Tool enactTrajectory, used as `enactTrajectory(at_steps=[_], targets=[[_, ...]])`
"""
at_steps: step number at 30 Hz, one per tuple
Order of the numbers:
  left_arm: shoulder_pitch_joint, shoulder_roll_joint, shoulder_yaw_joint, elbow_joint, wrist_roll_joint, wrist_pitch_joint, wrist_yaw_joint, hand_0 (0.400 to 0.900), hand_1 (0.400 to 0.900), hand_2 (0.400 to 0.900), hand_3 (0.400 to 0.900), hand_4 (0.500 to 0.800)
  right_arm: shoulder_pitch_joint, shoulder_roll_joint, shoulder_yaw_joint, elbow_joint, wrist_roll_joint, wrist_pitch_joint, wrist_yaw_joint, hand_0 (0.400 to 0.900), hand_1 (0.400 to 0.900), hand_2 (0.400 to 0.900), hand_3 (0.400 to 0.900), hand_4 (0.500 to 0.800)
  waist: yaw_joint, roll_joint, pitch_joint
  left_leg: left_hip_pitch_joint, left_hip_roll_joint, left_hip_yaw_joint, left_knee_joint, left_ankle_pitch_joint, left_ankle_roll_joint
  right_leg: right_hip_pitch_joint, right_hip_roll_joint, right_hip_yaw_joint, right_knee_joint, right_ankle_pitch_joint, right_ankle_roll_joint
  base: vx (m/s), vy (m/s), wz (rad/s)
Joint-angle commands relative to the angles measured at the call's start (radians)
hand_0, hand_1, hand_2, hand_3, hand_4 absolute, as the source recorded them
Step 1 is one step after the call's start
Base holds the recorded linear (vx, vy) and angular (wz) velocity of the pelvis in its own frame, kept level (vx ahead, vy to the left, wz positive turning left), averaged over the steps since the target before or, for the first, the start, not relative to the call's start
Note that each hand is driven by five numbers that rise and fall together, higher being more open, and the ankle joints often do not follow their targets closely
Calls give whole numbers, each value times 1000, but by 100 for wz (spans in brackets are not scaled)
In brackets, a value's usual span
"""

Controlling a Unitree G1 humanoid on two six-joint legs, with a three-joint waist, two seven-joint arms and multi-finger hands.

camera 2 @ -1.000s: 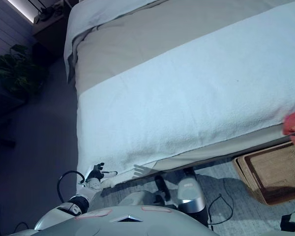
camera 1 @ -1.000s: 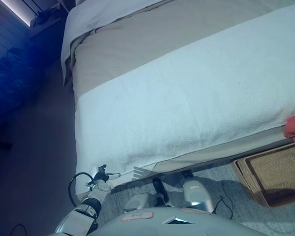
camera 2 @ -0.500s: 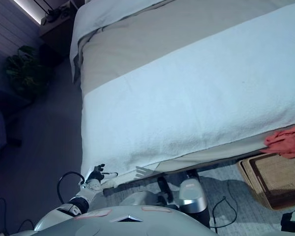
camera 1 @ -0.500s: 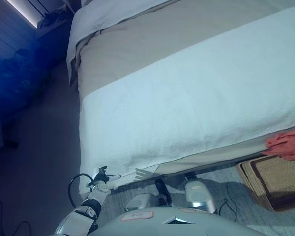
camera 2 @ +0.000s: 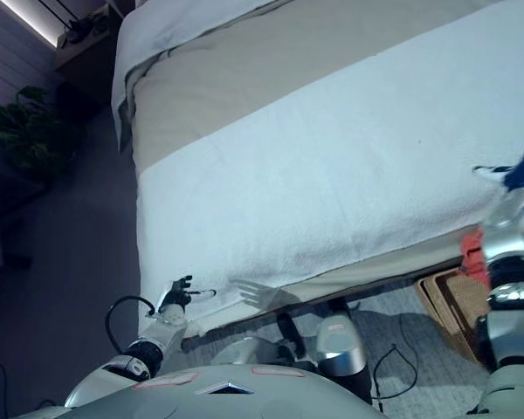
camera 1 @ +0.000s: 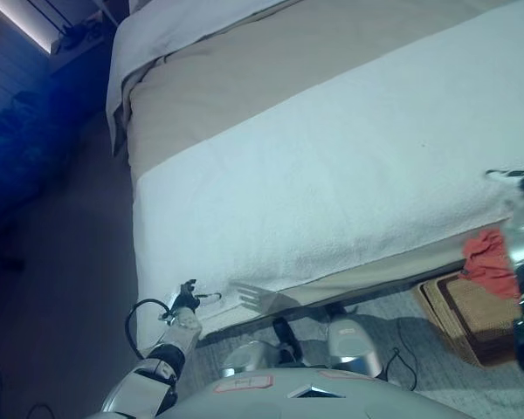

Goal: Put the clothes on the bed into the basket.

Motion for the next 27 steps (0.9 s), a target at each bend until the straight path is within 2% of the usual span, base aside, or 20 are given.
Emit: enactTrajectory(at_steps=[1, 3, 7, 11, 14, 16, 19, 27], targets=[[39, 62, 22, 57, 15, 7, 36, 900, 900, 900, 900, 800, 84, 54, 21, -35, 55, -90, 20, 900, 900, 900, 900, 800, 2, -86, -100, 38, 74, -69, -5, 8, -53, 88, -52, -64, 3, -86, 67, -53, 17, 30], [54, 63, 32, 45, 23, 12, 21, 900, 900, 900, 900, 800, 152, 106, 25, -47, 68, -88, 54, 900, 900, 900, 900, 800, 14, -104, -103, 39, 75, -81, -7, 9, -51, 95, -53, -76, 3, -86, 63, -37, 18, 29], [72, 67, 33, 10, 36, 21, 12, 900, 900, 900, 900, 800, 237, 245, 14, -7, 138, -97, 66, 900, 900, 900, 900, 800, 28, -136, -103, 33, 73, -113, -7, 10, -48, 107, -58, -104, 3, -84, 60, -38, 40, 29], [74, 74, 38, 0, 35, 24, 6, 900, 900, 900, 900, 800, 284, 336, 5, 86, 203, -101, 78, 900, 900, 900, 900, 800, 37, -164, -107, 26, 68, -134, -7, 7, -45, 115, -66, -126, 3, -82, 63, -24, 74, 22], [65, 72, 28, 8, 38, 25, -2, 900, 900, 900, 900, 800, 299, 394, -6, 228, 235, -93, 84, 900, 900, 900, 900, 800, 40, -182, -110, 23, 63, -143, -7, 3, -43, 119, -72, -140, 3, -80, 68, -12, 86, 16], [42, 71, 17, 20, 37, 27, -5, 900, 900, 900, 900, 800, 290, 423, -3, 367, 231, -71, 88, 900, 900, 900, 900, 800, 41, -191, -113, 20, 59, -147, -7, -2, -41, 122, -77, -147, 3, -78, 71, -3, 87, 15], [19, 77, -1, 35, 46, 32, -13, 900, 900, 900, 900, 800, 294, 447, 33, 491, 167, -34, 120, 900, 900, 900, 900, 800, 45, -205, -118, 19, 51, -160, -7, -10, -35, 126, -85, -155, 3, -79, 75, 16, 79, 12], [7, 89, 16, 76, 39, 32, -20, 900, 900, 900, 900, 800, 285, 456, 33, 524, 160, -28, 131, 900, 900, 900, 900, 800, 55, -223, -124, 19, 31, -165, -7, -24, -18, 126, -98, -138, 3, -73, 85, 13, 52, -3]])
